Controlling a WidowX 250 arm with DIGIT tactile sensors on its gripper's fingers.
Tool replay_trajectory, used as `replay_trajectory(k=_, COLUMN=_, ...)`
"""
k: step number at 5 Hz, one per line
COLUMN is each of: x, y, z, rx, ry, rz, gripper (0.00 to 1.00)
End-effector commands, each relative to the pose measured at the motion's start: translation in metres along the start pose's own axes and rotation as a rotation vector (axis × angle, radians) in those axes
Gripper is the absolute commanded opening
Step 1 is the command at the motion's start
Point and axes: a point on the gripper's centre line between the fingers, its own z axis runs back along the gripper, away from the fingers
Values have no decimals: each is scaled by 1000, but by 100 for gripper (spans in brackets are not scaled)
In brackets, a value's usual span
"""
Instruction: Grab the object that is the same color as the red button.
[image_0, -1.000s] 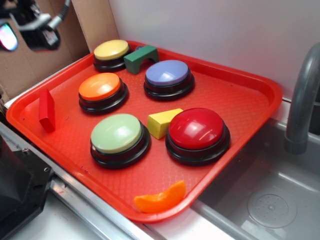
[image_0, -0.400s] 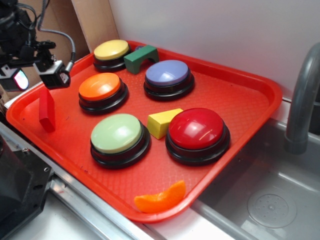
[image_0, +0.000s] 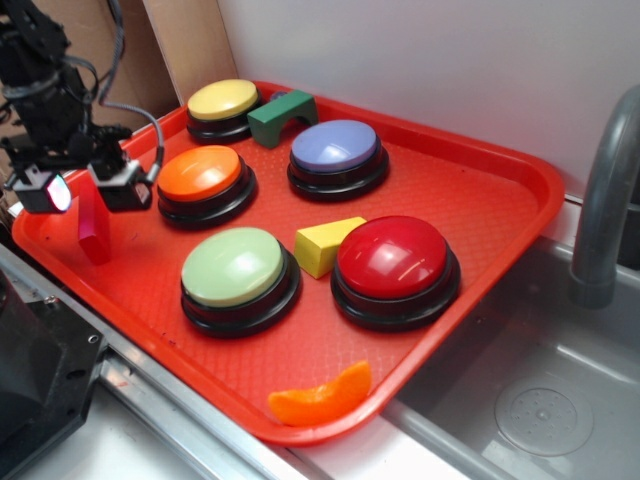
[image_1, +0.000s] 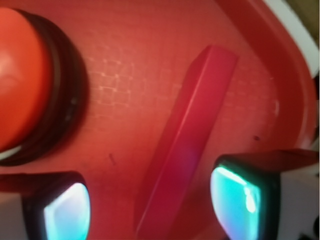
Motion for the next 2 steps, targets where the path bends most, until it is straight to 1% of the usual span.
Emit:
replay_trajectory(k=1, x=8, y=13, z=-17, rx=-61, ry=7, rz=41, gripper=100)
replay_trajectory(k=2, x=8, y=16, z=-18, rx=-120, ry=15, rz=43, gripper=0)
